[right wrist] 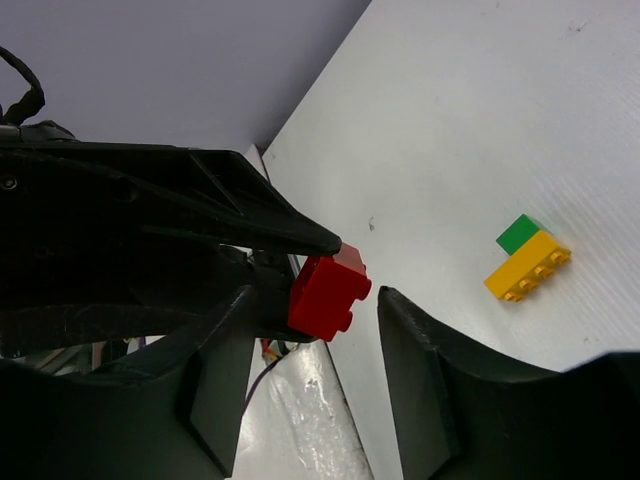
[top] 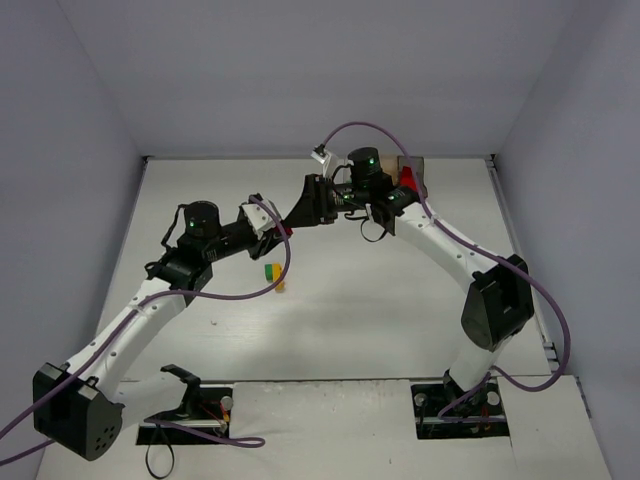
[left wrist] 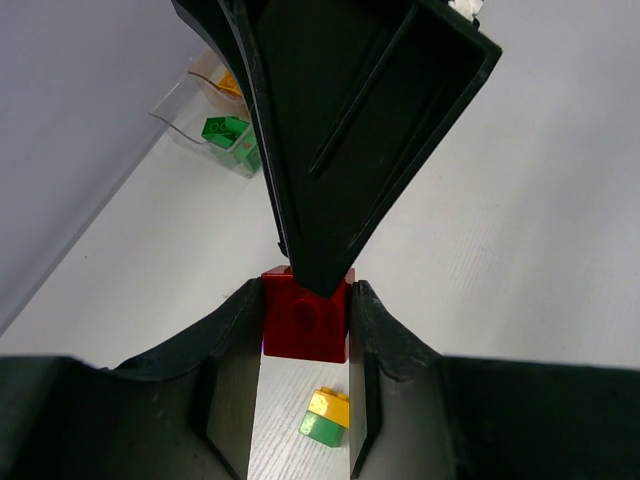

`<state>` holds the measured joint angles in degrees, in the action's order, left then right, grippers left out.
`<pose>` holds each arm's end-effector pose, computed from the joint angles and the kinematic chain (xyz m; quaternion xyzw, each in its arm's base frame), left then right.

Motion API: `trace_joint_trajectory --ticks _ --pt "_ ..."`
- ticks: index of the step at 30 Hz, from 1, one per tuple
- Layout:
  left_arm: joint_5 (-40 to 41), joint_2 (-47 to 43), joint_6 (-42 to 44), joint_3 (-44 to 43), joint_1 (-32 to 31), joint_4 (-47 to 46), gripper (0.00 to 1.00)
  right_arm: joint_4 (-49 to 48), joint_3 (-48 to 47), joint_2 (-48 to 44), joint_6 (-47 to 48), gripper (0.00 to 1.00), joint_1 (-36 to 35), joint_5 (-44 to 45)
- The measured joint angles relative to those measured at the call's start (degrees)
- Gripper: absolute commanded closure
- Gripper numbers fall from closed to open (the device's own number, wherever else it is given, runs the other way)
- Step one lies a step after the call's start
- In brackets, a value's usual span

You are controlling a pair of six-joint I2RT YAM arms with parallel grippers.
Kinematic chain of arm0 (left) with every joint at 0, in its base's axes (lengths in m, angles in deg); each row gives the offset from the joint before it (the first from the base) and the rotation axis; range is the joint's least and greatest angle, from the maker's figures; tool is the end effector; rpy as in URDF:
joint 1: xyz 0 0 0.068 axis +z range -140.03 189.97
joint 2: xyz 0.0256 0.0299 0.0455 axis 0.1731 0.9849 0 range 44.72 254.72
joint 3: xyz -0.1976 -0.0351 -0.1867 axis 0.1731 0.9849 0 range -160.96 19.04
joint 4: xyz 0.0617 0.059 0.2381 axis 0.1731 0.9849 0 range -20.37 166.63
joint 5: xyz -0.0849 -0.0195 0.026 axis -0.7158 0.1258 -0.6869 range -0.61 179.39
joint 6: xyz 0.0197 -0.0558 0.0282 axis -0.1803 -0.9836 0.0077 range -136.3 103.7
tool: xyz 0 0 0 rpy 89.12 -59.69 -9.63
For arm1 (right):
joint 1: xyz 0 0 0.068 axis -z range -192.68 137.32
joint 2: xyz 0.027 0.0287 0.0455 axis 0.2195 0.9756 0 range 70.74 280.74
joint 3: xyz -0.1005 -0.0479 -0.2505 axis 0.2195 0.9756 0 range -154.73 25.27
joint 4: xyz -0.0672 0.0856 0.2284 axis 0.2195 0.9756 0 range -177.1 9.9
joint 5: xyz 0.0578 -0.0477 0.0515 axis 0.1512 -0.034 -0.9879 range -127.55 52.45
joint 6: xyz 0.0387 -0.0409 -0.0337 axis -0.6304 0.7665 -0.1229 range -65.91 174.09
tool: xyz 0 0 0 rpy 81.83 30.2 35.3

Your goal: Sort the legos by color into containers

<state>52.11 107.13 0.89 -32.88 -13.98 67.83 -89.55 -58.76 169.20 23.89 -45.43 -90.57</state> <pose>0.2192 -0.1315 0.3472 0.4475 0.5999 -0.2784 0.6020 0.3185 0.2540 0.3534 -0.2964 0.6889 0.5899 0.2994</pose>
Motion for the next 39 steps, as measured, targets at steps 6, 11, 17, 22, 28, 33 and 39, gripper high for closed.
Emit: trace_joint_trajectory --ticks 6,11,17,22,28,33,39 --pt "0.0 0.5 0.0 0.0 -0.1 -1.6 1.0 -0.2 0.3 0.0 0.0 0.55 0.0 -0.4" --pt "0.0 0.9 0.0 0.0 -0.5 -2.1 1.0 -0.1 0.6 0.0 0.1 0.64 -0.3 -0.3" --pt "0.3 0.9 0.4 0.0 -0.5 -2.6 0.95 0.4 0.7 0.0 -0.2 0.97 0.0 0.6" --pt "0.3 1.5 -0.3 0.0 -0.5 -2.9 0.72 0.4 1.1 0.2 0.7 1.0 0.7 0.7" --pt "0.1 2.4 -1.7 0.0 -1.2 -3.6 0.67 0.3 1.8 0.5 1.7 1.0 2.7 0.0" --pt "0.5 2.5 -2.7 0.0 -1.2 -3.6 0.53 0.1 1.9 0.5 2.4 1.0 5.6 0.0" --pt "2.9 2.5 -4.9 0.0 -1.2 -3.7 0.5 0.0 3.0 0.5 4.3 1.0 9.1 2.1"
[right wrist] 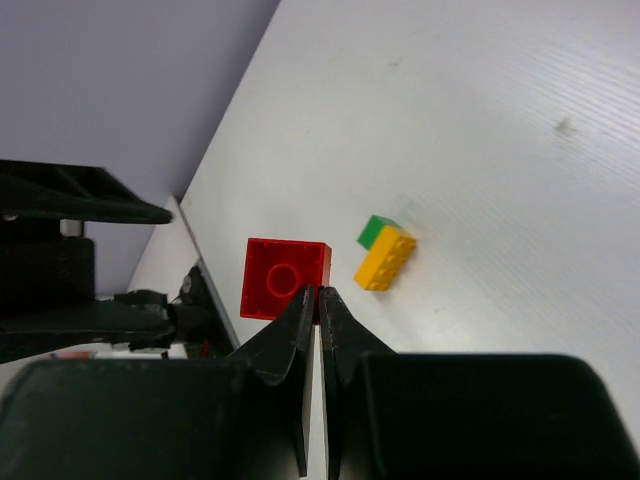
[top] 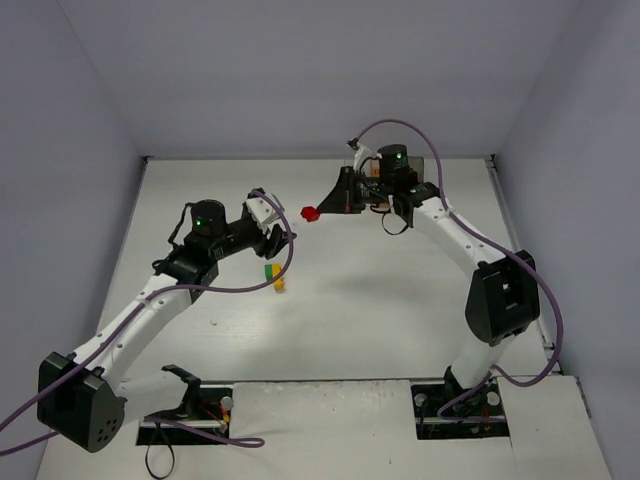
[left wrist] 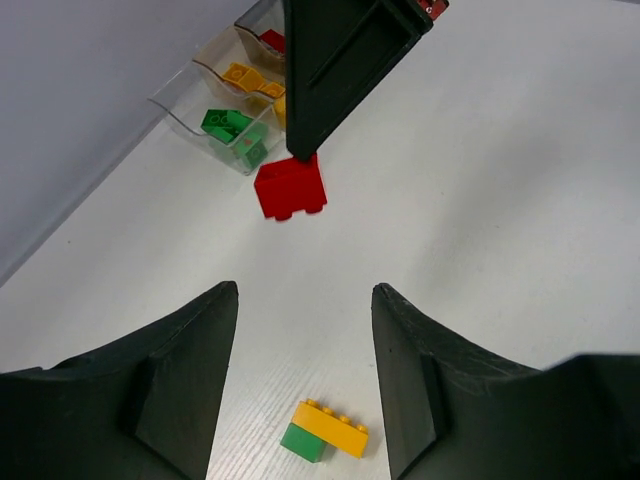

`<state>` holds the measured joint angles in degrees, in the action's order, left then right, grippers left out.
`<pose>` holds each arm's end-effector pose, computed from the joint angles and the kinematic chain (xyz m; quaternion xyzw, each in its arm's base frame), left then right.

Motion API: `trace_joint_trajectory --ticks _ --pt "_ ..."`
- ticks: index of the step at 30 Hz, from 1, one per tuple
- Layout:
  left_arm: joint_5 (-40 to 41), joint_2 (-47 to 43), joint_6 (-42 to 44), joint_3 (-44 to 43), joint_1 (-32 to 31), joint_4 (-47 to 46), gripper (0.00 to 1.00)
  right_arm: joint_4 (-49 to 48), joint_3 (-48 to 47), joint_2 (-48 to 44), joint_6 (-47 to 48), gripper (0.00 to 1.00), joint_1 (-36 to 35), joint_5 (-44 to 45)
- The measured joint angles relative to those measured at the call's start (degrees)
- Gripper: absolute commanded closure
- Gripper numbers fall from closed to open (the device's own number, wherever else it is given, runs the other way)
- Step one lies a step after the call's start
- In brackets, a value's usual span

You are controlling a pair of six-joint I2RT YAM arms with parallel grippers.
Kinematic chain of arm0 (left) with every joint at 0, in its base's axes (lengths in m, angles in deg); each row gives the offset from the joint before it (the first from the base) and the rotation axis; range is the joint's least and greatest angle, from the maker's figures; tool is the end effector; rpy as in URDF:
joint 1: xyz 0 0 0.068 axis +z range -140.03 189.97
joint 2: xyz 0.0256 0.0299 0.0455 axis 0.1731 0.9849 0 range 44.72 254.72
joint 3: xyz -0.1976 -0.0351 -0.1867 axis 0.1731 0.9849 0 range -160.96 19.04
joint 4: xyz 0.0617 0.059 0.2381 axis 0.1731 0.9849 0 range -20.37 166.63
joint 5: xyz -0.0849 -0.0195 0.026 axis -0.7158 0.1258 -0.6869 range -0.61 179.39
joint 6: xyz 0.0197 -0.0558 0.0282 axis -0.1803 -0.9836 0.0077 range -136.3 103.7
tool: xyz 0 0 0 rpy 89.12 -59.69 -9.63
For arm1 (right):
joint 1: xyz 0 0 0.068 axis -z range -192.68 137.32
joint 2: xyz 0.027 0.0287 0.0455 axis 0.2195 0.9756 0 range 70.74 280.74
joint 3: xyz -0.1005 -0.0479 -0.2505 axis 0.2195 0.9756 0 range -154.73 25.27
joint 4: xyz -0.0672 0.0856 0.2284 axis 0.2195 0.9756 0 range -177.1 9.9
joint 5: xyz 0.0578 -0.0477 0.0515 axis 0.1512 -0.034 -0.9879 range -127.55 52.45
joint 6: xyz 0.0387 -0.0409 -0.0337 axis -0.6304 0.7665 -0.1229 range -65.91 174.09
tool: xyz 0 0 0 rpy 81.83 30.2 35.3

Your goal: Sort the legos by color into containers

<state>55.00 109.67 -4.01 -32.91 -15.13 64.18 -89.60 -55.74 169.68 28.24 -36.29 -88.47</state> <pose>0.2290 -0.1395 0.3438 0.4149 0.6182 -0.2911 0.6008 0.3568 0.1998 0.3317 -0.2464 0.7233 0.5394 0.3538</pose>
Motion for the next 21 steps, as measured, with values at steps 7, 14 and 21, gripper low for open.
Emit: trace_joint_trajectory --ticks 7,14,21 --pt "3.4 -0.2 -4.3 0.9 0.0 0.0 0.5 1.5 1.0 0.0 4.0 1.0 8.2 6.5" --pt "7.8 -1.6 -9.6 4.2 0.0 2.2 0.5 2.4 -2.3 2.0 7.1 1.0 18.4 16.0" --pt "14.0 -2.8 -17.7 4.8 0.0 6.2 0.37 2.7 -9.5 10.4 9.5 1.0 24.5 26.3"
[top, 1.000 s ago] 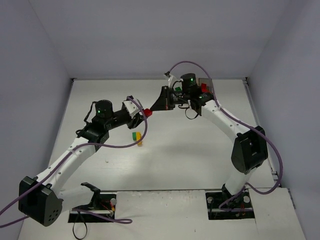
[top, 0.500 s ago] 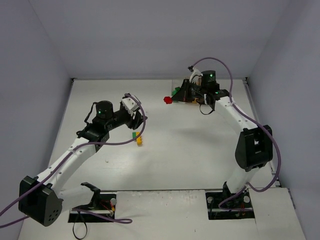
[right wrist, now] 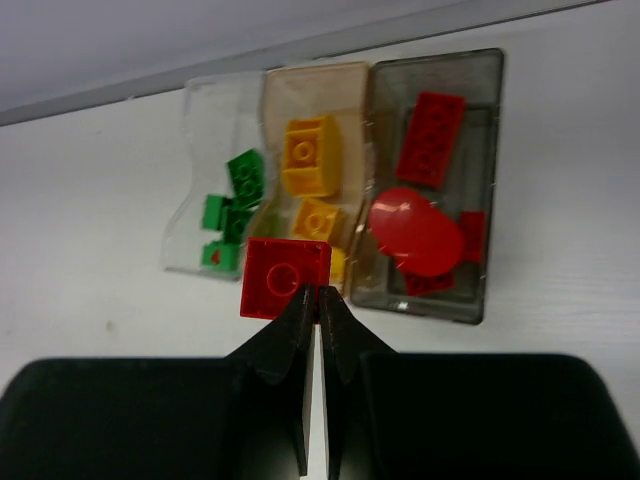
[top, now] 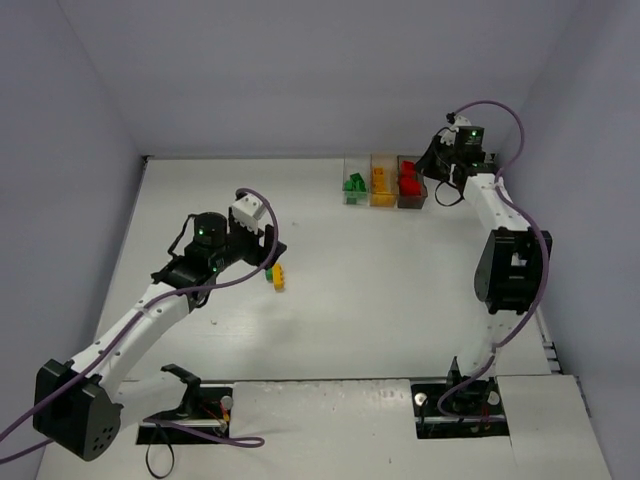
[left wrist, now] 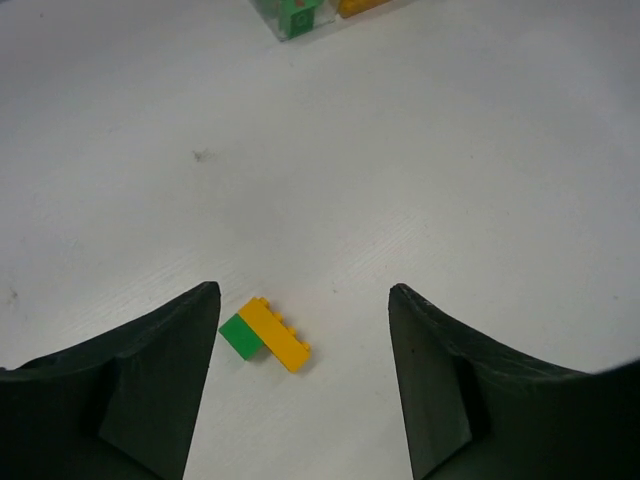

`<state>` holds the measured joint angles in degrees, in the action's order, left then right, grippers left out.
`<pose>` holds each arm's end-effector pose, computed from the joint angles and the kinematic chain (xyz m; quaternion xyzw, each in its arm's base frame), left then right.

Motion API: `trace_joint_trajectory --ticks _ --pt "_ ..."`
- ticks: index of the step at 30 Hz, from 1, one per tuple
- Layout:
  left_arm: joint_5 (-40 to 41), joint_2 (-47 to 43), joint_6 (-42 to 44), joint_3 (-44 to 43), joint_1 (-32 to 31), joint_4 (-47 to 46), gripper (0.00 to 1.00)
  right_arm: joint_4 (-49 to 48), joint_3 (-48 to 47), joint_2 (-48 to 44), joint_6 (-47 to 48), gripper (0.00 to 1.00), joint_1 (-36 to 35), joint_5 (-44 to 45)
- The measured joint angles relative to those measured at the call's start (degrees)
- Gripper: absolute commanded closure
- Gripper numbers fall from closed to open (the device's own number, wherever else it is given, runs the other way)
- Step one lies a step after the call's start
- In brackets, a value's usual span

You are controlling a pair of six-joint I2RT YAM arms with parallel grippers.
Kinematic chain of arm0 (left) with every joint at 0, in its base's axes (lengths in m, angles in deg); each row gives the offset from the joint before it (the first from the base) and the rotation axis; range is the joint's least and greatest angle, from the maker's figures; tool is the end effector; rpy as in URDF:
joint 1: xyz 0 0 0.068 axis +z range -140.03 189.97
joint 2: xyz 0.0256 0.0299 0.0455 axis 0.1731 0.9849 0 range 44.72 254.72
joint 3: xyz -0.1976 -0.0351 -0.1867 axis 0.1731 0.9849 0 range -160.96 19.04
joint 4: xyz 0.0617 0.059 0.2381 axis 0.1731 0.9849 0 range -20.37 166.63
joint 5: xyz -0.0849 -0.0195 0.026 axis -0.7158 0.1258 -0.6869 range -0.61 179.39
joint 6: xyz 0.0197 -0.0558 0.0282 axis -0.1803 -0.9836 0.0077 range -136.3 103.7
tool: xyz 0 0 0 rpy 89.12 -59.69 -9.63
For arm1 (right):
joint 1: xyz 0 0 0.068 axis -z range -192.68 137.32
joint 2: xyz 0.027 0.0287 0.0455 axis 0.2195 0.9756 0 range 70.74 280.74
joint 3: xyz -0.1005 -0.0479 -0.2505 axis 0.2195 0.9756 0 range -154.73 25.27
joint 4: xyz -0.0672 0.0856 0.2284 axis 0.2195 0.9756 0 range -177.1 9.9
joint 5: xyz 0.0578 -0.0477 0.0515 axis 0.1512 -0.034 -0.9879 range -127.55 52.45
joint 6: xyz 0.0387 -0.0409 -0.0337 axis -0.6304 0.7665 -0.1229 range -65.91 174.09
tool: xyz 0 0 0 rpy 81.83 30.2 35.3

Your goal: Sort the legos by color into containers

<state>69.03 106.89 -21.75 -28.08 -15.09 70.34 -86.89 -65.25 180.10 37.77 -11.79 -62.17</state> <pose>0.2255 -0.1252 0.3115 0.2388 0.7552 -0.2922 0.5360 0.4653 0.0144 0.3049 -0.0033 0.8052 0.2481 0.5386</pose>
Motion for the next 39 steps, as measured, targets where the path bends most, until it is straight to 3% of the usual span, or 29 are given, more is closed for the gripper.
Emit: trace_joint_trajectory --ticks 8,11,12,15,18,24,31,39 --pt "6.9 -0.1 -8.6 0.0 0.4 6.5 0.33 0.1 -11.1 14.1 1.6 1.0 1.4 6.6" --pt "8.2 0.1 -10.1 0.0 0.5 7.7 0.33 0.1 -14.8 18.1 1.6 0.9 1.8 7.5" --pt "8.7 0.1 -10.5 0.0 0.7 8.0 0.33 0.2 -15.9 19.2 1.6 0.79 1.8 7.7" --pt "9.7 0.9 -12.1 0.0 1.1 8.8 0.33 0.2 -19.1 21.8 1.7 0.6 1.8 7.6" --pt "10.0 2.3 -14.4 0.0 2.4 9.1 0.33 0.1 -20.7 22.8 2.0 0.54 1.8 7.1" --pt "9.3 6.2 -20.0 0.0 7.6 9.9 0.33 -0.1 -21.0 22.4 2.5 0.53 1.7 4.9" --pt "8.4 12.7 -25.5 -4.5 9.1 13.3 0.33 -0.1 -7.8 10.4 4.3 0.52 -1.1 4.5" --pt "7.1 18.7 -29.9 -6.7 8.9 15.0 0.34 -5.3 10.6 -11.6 2.3 0.48 -13.6 4.8"
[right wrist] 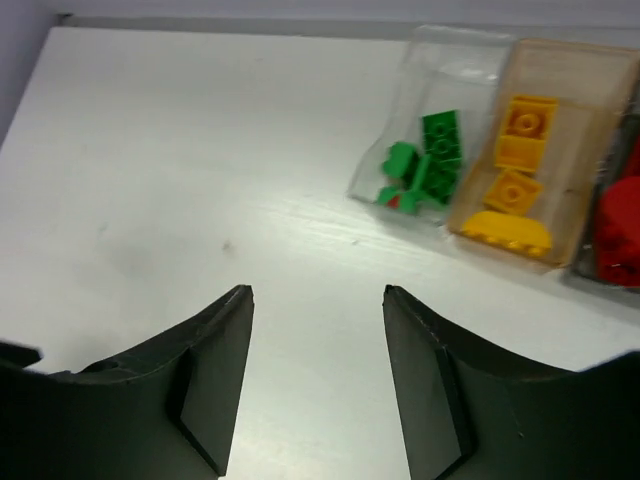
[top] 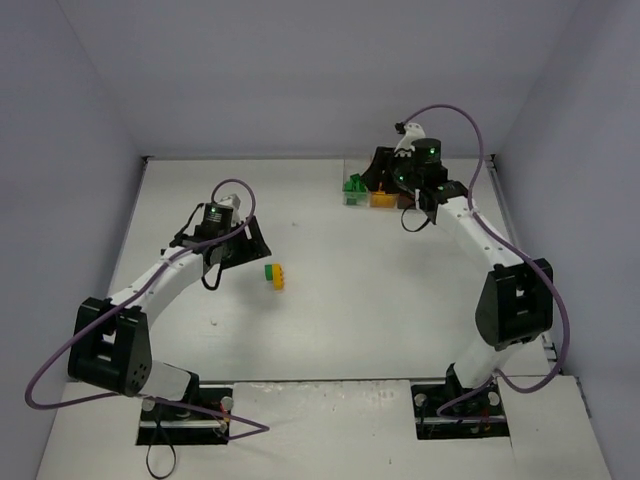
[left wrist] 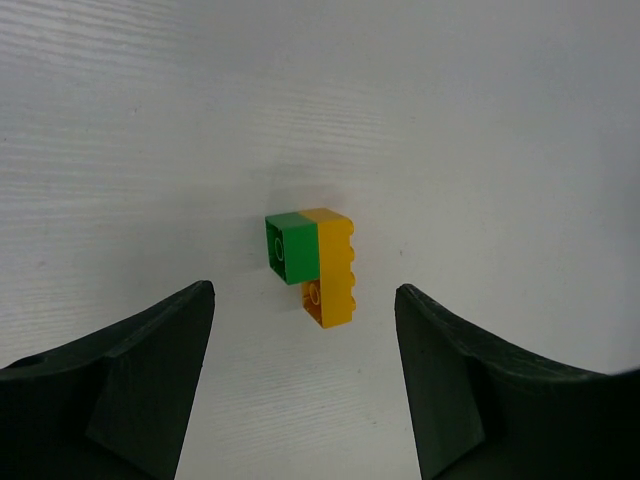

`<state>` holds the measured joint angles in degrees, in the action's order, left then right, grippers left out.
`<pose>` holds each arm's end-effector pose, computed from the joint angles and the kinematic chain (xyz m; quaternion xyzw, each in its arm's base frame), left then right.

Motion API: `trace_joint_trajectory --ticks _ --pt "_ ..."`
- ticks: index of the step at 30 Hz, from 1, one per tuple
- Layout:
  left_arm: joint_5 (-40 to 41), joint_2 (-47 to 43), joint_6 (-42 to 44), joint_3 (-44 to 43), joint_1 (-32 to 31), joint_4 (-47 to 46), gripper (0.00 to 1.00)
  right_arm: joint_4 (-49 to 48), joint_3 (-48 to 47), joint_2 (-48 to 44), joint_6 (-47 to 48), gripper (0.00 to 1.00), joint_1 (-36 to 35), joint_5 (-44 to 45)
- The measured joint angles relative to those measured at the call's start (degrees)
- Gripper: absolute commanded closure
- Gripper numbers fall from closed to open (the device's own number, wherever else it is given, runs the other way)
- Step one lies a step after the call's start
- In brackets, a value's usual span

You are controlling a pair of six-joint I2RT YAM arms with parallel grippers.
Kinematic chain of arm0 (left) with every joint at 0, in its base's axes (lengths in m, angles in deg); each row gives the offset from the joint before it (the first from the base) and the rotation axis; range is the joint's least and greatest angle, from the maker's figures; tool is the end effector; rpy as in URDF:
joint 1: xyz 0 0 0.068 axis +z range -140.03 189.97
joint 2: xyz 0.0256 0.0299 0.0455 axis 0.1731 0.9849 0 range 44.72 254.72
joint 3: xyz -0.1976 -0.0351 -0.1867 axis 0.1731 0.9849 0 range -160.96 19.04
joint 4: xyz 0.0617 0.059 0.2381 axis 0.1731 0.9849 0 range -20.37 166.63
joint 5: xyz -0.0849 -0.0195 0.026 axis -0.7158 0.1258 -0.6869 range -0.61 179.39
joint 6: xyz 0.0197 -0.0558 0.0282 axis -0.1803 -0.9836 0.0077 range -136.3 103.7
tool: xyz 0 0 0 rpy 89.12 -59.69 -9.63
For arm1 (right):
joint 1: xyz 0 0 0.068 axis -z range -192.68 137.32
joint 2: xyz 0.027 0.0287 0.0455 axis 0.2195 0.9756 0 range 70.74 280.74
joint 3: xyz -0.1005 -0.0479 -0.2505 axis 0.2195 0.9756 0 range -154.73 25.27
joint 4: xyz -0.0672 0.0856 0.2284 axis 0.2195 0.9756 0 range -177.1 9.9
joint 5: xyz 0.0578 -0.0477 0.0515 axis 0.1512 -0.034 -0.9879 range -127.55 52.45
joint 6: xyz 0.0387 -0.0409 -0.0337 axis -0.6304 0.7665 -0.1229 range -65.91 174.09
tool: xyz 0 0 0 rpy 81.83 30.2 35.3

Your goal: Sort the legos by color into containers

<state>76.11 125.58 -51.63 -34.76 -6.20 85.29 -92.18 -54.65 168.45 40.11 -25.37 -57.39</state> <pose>0.2910 -0.0967 0.2372 -0.1057 0.9050 -0.2684 0.3127 0.4041 0.1091 0.3345 -0.0989 0.7705 0.2728 0.5676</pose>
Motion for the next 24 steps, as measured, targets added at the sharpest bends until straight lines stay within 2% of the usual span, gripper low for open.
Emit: trace_joint_trajectory --ticks 4,8,14,24 --pt "0.0 -1.1 -0.4 1.0 0.2 1.1 0.34 -1.6 6.1 -4.2 -2.2 0.42 -6.4 0.1" --pt "0.1 -4.4 0.0 1.7 1.9 2.9 0.34 -1.4 10.8 -4.0 -4.6 0.34 -16.7 2.3" --pt "1.2 -12.0 0.9 2.1 7.3 6.1 0.34 -1.0 11.9 0.2 -9.2 0.34 -30.7 7.7" --pt "1.3 -18.9 1.3 4.1 8.0 11.2 0.34 -0.4 8.2 11.4 -14.3 0.35 -37.3 13.1"
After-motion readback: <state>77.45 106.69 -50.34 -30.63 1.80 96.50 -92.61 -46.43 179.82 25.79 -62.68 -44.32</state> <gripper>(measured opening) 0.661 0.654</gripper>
